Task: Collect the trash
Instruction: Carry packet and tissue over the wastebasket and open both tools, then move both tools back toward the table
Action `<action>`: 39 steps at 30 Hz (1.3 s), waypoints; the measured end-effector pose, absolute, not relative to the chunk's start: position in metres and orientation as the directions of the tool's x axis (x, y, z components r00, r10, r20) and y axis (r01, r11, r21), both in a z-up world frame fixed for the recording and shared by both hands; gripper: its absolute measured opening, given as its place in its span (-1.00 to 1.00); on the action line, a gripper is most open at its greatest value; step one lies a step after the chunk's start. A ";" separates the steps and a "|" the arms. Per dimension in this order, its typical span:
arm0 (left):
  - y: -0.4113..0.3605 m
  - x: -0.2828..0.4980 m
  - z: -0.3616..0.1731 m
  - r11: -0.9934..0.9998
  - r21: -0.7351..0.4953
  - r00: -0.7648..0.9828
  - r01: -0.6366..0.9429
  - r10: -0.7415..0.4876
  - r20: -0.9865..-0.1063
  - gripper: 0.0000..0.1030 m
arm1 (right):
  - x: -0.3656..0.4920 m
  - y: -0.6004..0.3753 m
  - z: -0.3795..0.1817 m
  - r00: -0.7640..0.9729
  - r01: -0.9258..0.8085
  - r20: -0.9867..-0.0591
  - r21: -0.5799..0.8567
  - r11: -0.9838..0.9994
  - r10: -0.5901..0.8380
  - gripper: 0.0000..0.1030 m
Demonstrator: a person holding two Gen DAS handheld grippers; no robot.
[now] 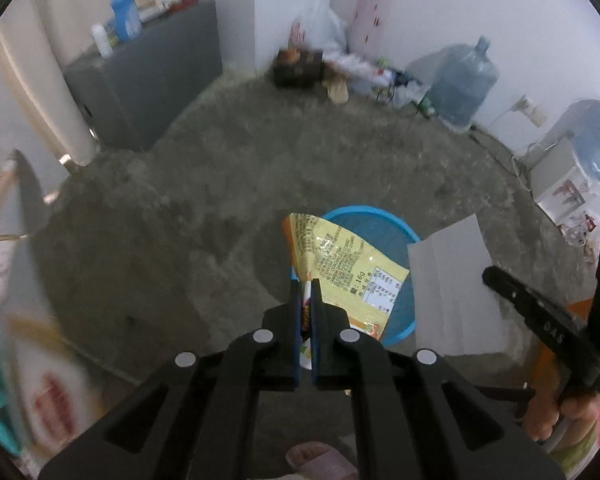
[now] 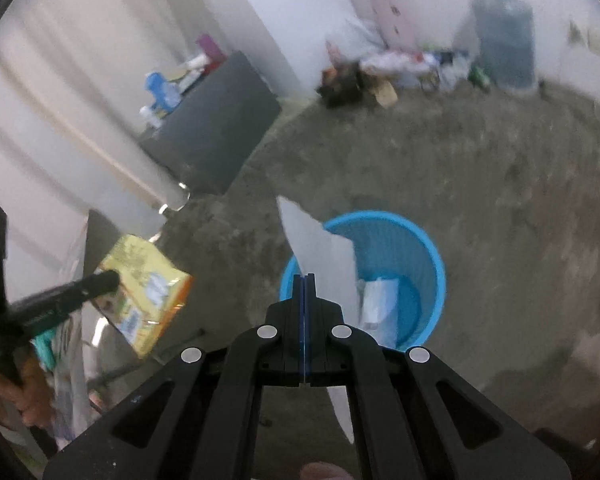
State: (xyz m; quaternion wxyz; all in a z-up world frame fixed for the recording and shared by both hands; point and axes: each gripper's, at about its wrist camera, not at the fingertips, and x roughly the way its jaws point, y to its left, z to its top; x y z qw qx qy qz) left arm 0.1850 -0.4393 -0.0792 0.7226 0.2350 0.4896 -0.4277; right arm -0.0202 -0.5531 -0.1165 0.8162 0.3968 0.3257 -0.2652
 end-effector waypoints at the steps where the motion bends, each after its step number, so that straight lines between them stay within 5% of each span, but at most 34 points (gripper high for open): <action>1: -0.450 0.188 -0.090 0.530 -0.084 0.143 0.844 -0.373 -0.917 -0.92 | -0.020 -0.558 -0.123 0.642 0.699 -0.748 0.479 0.531 -0.170 -1.00; 6: -0.490 0.186 -0.131 0.518 -0.083 0.109 0.851 -0.330 -0.938 -0.84 | -0.014 -0.572 -0.139 0.647 0.704 -0.746 0.502 0.502 -0.161 -0.99; 7: -0.497 0.189 -0.140 0.518 -0.085 0.101 0.851 -0.320 -0.942 -0.72 | -0.012 -0.577 -0.146 0.644 0.707 -0.750 0.509 0.491 -0.151 -0.95; 9: -0.508 0.188 -0.152 0.520 -0.080 0.082 0.851 -0.281 -0.956 -0.10 | -0.011 -0.580 -0.155 0.631 0.721 -0.764 0.515 0.465 -0.133 -0.70; 10: -0.512 0.188 -0.157 0.529 -0.071 0.083 0.846 -0.262 -0.961 -0.08 | -0.011 -0.584 -0.162 0.614 0.737 -0.779 0.509 0.444 -0.127 -0.37; 11: -0.510 0.188 -0.159 0.535 -0.069 0.088 0.842 -0.263 -0.961 -0.08 | -0.011 -0.585 -0.164 0.606 0.746 -0.784 0.504 0.435 -0.131 -0.27; 24: -0.462 0.178 -0.098 0.563 -0.050 0.197 0.825 -0.370 -0.908 0.11 | -0.044 -0.552 -0.137 0.634 0.723 -0.758 0.509 0.467 -0.155 -0.04; 39: -0.279 0.158 0.032 0.676 -0.131 0.391 0.726 -0.562 -0.729 0.11 | -0.042 -0.482 -0.049 0.723 0.578 -0.677 0.486 0.655 -0.137 0.06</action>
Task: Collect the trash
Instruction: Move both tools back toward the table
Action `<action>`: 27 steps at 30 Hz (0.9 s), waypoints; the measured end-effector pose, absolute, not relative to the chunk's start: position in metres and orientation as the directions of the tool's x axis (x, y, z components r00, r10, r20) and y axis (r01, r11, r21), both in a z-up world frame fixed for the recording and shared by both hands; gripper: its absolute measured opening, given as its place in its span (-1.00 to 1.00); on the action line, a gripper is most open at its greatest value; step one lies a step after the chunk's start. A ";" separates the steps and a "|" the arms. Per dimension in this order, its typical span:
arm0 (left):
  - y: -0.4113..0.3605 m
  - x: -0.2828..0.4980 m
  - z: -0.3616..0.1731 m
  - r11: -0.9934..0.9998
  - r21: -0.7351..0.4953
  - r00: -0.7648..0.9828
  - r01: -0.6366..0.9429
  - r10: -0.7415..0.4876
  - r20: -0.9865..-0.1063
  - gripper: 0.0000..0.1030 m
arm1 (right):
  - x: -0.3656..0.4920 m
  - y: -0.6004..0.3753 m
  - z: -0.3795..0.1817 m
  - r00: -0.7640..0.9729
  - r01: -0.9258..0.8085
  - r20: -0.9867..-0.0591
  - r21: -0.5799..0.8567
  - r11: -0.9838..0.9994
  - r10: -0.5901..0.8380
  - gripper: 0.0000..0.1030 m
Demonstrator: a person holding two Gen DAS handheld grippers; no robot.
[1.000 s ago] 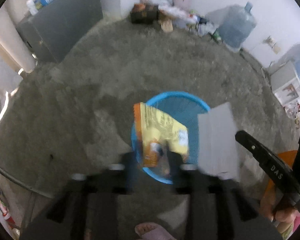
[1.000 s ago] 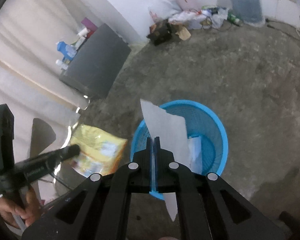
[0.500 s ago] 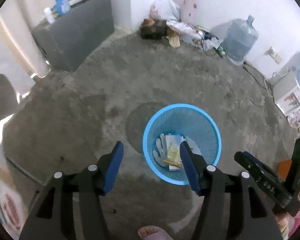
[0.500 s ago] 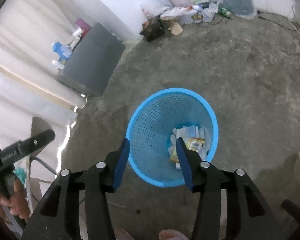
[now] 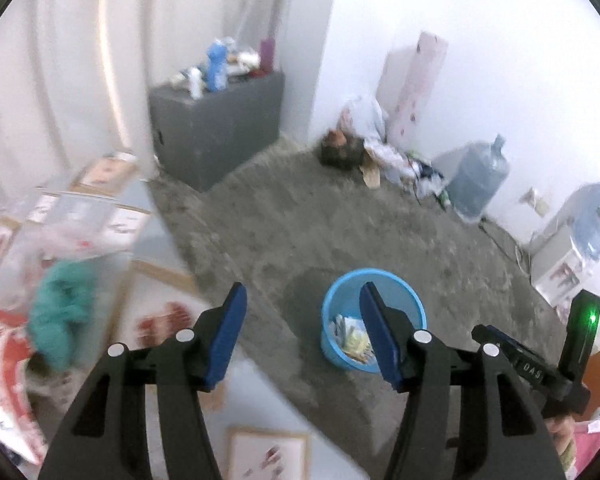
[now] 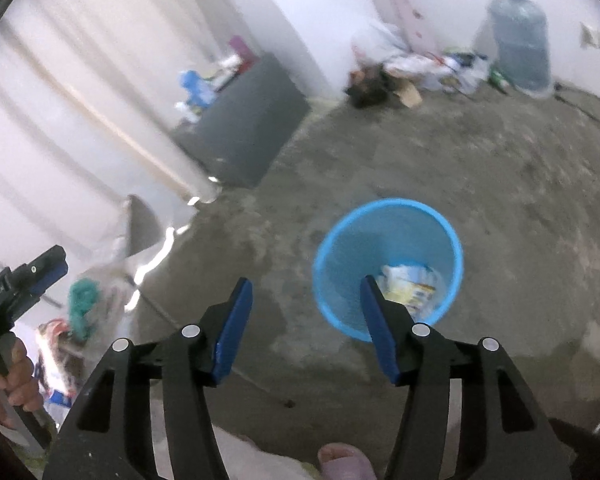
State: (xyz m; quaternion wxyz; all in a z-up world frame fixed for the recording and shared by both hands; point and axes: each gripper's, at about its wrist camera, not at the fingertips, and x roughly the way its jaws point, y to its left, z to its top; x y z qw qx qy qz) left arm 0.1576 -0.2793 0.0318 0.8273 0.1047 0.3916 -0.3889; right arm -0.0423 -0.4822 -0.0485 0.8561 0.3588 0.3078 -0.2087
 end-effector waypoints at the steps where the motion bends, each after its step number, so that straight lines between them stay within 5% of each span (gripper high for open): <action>1: -0.261 0.155 0.041 0.684 -0.132 0.409 0.718 -0.567 -0.715 0.11 | -0.037 -0.472 -0.038 0.735 0.555 -0.666 0.483 0.677 -0.128 0.06; 14: -0.012 0.152 0.106 0.870 -0.141 0.677 0.472 -0.460 -0.574 0.11 | 0.036 -0.347 0.055 0.829 0.163 -0.555 0.350 0.922 0.064 0.08; 20: 0.091 0.174 0.089 0.935 -0.221 0.714 0.277 -0.354 -0.604 0.11 | 0.087 -0.282 0.081 0.820 -0.064 -0.537 0.259 0.964 0.198 0.09; 27: 0.151 0.199 0.058 0.905 -0.366 0.651 0.218 -0.415 -0.636 0.11 | 0.162 -0.199 0.082 0.738 -0.320 -0.573 0.169 0.932 0.357 0.09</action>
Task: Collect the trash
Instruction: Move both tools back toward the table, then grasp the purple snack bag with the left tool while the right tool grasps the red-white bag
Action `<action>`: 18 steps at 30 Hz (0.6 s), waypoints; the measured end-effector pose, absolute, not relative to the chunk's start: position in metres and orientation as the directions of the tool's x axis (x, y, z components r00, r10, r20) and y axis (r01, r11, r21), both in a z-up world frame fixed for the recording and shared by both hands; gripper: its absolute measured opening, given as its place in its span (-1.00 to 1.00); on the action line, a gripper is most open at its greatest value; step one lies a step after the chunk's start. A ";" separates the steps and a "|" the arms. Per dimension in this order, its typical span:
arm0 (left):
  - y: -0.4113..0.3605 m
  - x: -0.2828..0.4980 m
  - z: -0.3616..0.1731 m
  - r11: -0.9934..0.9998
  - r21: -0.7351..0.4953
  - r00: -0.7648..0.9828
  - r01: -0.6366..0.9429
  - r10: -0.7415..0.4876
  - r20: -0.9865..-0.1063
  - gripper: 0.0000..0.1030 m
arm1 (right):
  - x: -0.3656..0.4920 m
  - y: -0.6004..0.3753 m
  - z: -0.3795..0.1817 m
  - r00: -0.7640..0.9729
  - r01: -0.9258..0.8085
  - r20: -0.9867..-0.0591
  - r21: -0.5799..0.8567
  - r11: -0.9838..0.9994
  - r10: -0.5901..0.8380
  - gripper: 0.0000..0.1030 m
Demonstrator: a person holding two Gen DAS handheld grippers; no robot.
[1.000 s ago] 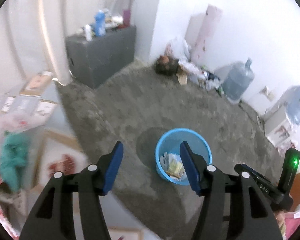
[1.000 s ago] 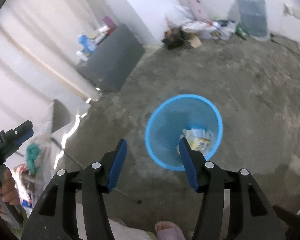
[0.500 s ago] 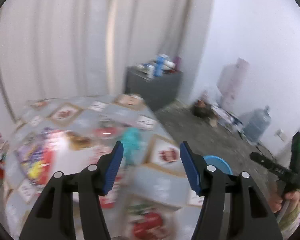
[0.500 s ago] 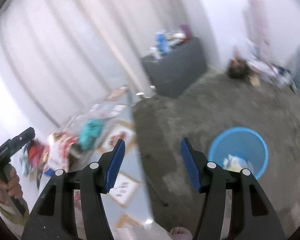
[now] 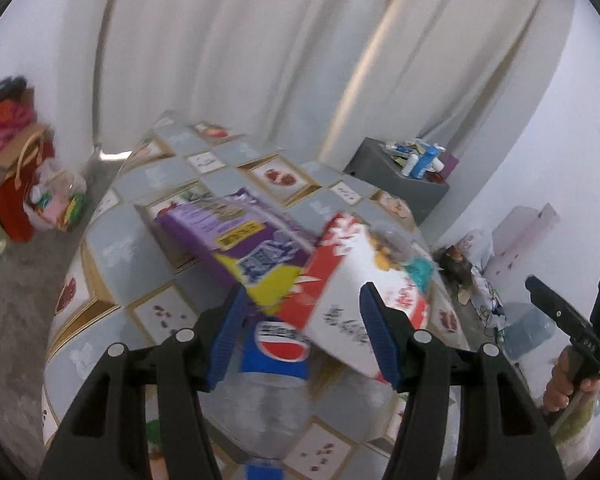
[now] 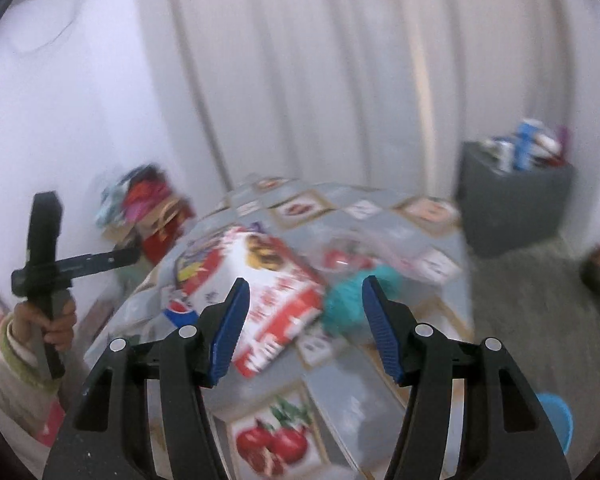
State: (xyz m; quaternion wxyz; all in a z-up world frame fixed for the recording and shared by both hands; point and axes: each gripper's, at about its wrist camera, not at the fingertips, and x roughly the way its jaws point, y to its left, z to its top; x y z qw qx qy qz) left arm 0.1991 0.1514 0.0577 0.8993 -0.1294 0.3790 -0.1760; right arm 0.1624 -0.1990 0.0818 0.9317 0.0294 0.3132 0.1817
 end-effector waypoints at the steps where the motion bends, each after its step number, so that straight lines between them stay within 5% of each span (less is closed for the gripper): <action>1: 0.157 0.204 0.051 0.902 -0.379 0.644 0.209 -0.418 -0.640 0.11 | 0.172 -0.190 0.080 0.722 -0.341 -0.584 0.167 0.925 0.372 0.09; 18: 0.172 0.265 -0.013 0.792 -0.583 0.502 0.180 -0.584 -0.638 0.09 | 0.263 -0.118 0.038 0.562 -0.498 -0.680 0.176 0.849 0.471 0.09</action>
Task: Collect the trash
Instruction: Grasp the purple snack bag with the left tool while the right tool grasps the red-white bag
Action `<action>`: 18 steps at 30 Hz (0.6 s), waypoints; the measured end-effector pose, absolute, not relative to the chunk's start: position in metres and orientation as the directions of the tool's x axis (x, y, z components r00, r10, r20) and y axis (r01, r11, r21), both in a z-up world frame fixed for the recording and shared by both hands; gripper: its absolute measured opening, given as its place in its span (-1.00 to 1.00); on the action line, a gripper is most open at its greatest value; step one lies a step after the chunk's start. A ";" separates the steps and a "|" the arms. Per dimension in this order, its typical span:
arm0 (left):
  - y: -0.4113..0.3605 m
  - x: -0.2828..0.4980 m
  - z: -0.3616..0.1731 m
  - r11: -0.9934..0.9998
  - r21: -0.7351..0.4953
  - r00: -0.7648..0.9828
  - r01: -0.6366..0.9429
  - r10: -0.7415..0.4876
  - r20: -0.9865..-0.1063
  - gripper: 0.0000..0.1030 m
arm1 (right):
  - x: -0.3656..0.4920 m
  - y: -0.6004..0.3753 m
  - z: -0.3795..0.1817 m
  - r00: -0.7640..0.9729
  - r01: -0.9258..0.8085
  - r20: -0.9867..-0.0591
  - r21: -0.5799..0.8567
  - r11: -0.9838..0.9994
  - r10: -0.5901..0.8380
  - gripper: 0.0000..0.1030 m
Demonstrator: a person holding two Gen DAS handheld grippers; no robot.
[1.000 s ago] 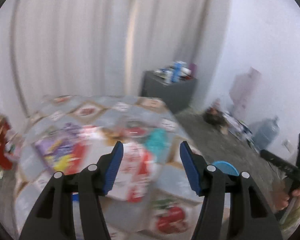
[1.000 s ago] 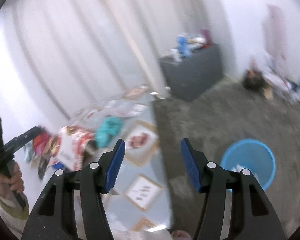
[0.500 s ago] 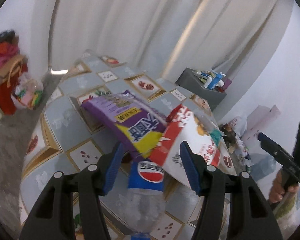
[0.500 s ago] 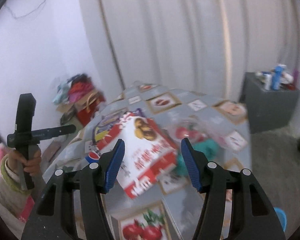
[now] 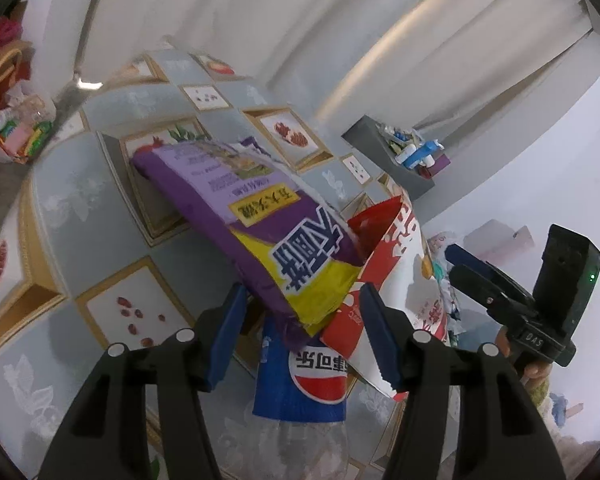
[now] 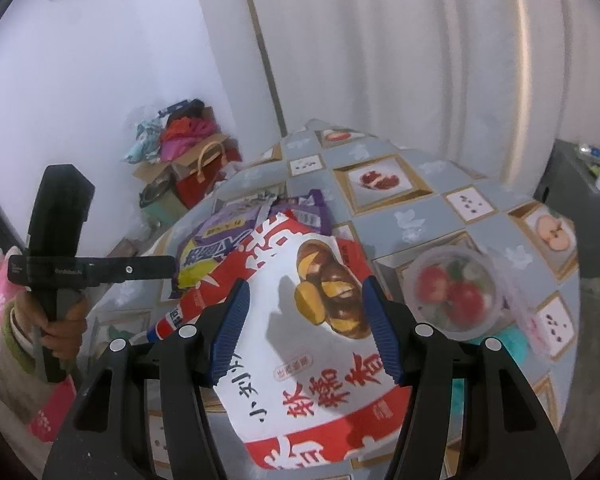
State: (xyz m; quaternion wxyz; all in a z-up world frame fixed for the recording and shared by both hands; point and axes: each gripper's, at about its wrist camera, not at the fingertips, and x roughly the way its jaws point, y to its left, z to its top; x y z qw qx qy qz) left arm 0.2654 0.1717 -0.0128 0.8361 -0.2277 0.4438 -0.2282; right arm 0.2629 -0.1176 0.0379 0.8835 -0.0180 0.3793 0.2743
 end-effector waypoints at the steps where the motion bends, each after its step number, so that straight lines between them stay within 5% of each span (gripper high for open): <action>1: 0.170 0.267 -0.016 0.788 -0.589 0.494 0.180 -0.590 -0.639 0.09 | 0.265 -0.117 0.036 0.557 -0.501 -0.683 0.178 0.847 0.473 0.09; 7: 0.165 0.274 -0.027 0.786 -0.587 0.477 0.193 -0.598 -0.644 0.08 | 0.270 -0.116 0.027 0.536 -0.501 -0.697 0.191 0.844 0.476 0.06; 18: 0.171 0.278 -0.031 0.770 -0.614 0.492 0.171 -0.607 -0.625 -0.58 | 0.274 -0.120 0.023 0.529 -0.478 -0.705 0.212 0.852 0.472 -0.34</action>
